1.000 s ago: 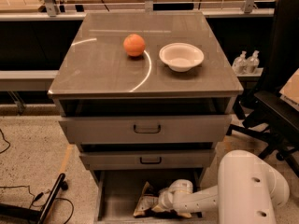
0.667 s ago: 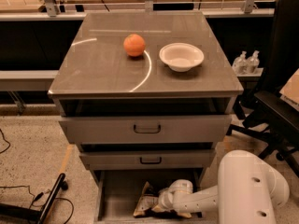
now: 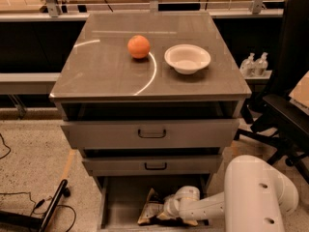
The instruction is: Pick brown chip bag from bottom drawer and place on counter
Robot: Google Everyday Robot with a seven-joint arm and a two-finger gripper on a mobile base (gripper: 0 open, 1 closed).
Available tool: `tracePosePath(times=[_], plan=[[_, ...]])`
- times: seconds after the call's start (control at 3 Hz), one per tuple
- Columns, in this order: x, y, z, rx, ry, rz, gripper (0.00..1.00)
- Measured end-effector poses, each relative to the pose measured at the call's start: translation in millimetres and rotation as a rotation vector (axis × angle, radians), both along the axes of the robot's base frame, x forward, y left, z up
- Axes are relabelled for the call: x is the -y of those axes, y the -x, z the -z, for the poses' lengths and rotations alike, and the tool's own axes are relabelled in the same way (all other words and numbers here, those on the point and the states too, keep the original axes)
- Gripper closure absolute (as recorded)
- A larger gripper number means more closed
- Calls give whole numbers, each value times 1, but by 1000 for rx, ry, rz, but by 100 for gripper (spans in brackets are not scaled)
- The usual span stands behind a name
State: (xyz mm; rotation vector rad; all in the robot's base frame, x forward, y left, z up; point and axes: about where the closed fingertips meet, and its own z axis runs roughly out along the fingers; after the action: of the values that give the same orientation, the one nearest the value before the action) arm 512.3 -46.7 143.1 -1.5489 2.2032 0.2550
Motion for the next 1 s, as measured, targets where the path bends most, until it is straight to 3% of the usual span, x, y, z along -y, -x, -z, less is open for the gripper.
tracePosePath(times=[0.33,1.0], plan=[[4,0,-25,9,-13,-40,100],[27,-1,-109,39,-22,-132,100]])
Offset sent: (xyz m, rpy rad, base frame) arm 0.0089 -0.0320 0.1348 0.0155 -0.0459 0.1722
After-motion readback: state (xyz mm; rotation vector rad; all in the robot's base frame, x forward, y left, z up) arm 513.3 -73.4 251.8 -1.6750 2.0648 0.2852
